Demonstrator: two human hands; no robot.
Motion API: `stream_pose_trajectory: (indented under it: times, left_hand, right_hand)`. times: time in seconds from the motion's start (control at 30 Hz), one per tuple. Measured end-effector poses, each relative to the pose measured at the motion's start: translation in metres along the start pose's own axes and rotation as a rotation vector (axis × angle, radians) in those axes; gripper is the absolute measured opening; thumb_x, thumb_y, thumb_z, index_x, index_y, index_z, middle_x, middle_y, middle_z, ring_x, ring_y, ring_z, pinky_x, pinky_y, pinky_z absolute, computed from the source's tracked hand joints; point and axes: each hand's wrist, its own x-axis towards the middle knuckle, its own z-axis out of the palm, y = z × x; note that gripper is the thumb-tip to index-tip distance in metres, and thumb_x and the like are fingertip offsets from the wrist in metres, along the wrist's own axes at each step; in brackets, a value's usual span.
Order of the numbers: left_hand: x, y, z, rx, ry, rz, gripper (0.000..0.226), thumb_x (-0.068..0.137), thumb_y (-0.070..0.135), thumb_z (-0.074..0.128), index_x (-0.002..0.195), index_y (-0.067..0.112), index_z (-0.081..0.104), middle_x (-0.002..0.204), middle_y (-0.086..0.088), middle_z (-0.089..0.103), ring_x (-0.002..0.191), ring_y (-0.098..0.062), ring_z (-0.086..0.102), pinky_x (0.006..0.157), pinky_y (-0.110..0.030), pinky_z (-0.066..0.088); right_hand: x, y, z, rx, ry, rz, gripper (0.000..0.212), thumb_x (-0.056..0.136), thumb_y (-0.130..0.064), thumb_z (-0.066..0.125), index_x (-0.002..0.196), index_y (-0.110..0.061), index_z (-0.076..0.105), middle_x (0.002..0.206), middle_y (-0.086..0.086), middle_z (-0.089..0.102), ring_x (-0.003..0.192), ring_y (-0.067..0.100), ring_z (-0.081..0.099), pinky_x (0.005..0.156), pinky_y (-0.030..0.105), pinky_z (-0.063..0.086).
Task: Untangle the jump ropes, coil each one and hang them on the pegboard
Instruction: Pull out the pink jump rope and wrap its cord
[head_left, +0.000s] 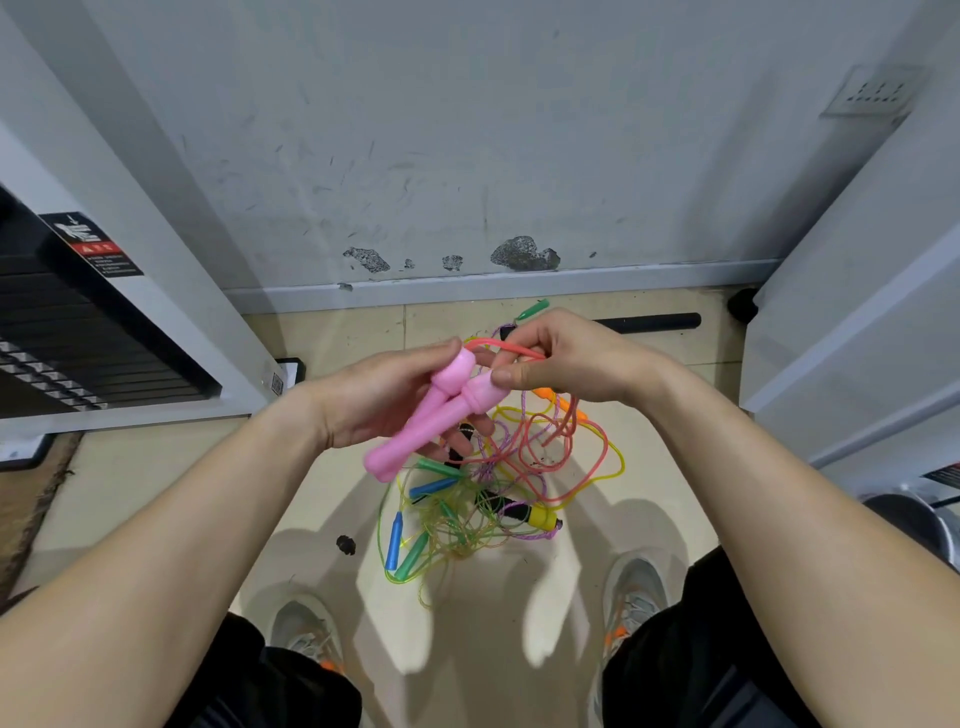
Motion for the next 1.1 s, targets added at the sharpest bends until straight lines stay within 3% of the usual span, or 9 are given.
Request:
stream_pose_trajectory:
  times: [0.1,0.2,0.3,0.5,0.63,0.73,0.87,1.0,1.1]
  left_hand:
    - [0.004,-0.004,0.000,-0.020,0.076,0.062,0.055,0.092,0.039,0.058,0.131,0.002,0.050,0.104,-0.021,0.067,0.088,-0.043,0.068,0.072,-0.041,0.057]
    - [0.007,-0.005,0.001,-0.104,0.080,0.086,0.047,0.092,0.027,0.053,0.126,-0.005,0.052,0.101,-0.023,0.066,0.084,-0.043,0.070,0.069,-0.041,0.057]
    - [0.007,-0.005,0.008,-0.192,0.001,0.058,0.041,0.089,0.025,0.053,0.123,0.002,0.055,0.098,-0.026,0.065,0.075,-0.038,0.067,0.069,-0.040,0.056]
    - [0.010,-0.008,0.019,-0.287,-0.040,0.030,0.035,0.095,0.030,0.043,0.115,0.005,0.058,0.090,-0.021,0.067,0.070,-0.035,0.067,0.067,-0.039,0.057]
    - [0.011,-0.011,0.025,-0.229,0.020,0.034,0.054,0.093,0.054,0.048,0.115,0.009,0.066,0.086,-0.014,0.067,0.070,-0.030,0.068,0.059,-0.034,0.058]
    - [0.012,-0.015,0.024,-0.220,0.046,0.007,0.056,0.089,0.058,0.052,0.111,0.010,0.069,0.090,-0.014,0.069,0.073,-0.030,0.068,0.062,-0.034,0.058]
    - [0.015,-0.017,0.025,-0.272,0.052,0.026,0.042,0.085,0.044,0.059,0.109,0.010,0.068,0.098,-0.014,0.072,0.079,-0.028,0.070,0.069,-0.036,0.060]
    - [0.014,-0.018,0.028,-0.257,0.088,0.085,0.028,0.077,0.026,0.068,0.098,0.008,0.073,0.094,-0.012,0.072,0.079,-0.025,0.069,0.080,-0.038,0.056]
    - [0.012,-0.019,0.023,-0.225,0.038,0.094,0.018,0.090,0.020,0.063,0.100,0.009,0.072,0.088,-0.010,0.069,0.079,-0.022,0.067,0.081,-0.037,0.054]
  right_hand:
    - [0.002,0.003,0.004,-0.036,0.008,0.025,0.025,0.088,-0.043,0.072,0.067,-0.028,0.071,0.054,-0.012,0.040,0.053,0.008,0.036,0.056,0.027,0.027]
    - [0.003,0.000,0.008,-0.031,0.031,0.036,0.035,0.090,-0.046,0.068,0.057,-0.035,0.068,0.052,-0.013,0.028,0.048,0.006,0.025,0.049,0.024,0.020]
    - [0.004,0.000,0.009,-0.048,0.070,0.056,0.040,0.088,-0.051,0.069,0.056,-0.027,0.065,0.058,-0.003,0.027,0.051,0.010,0.023,0.048,0.027,0.017]
    - [0.009,0.003,0.016,-0.049,0.151,0.072,0.044,0.084,-0.050,0.074,0.055,-0.021,0.057,0.054,-0.006,0.034,0.051,0.011,0.030,0.048,0.026,0.022]
    - [0.012,0.006,0.022,-0.022,0.209,0.070,0.033,0.077,-0.040,0.082,0.079,-0.017,0.060,0.060,-0.006,0.065,0.053,0.006,0.055,0.053,0.024,0.039]
    - [0.012,0.007,0.025,0.008,0.233,0.062,0.040,0.074,-0.037,0.086,0.089,-0.015,0.056,0.063,-0.004,0.066,0.056,0.010,0.059,0.056,0.026,0.041]
    - [0.012,0.007,0.026,0.043,0.180,0.049,0.037,0.076,-0.035,0.085,0.091,-0.012,0.060,0.057,-0.009,0.057,0.054,0.008,0.048,0.051,0.025,0.035]
    - [0.013,0.010,0.021,0.093,0.070,0.036,0.032,0.078,-0.038,0.083,0.091,-0.018,0.062,0.059,-0.004,0.051,0.059,0.014,0.042,0.061,0.032,0.031]
    - [0.008,0.014,0.008,0.165,-0.068,0.045,0.026,0.082,-0.038,0.077,0.098,-0.018,0.069,0.070,0.012,0.064,0.068,0.020,0.051,0.063,0.034,0.037]
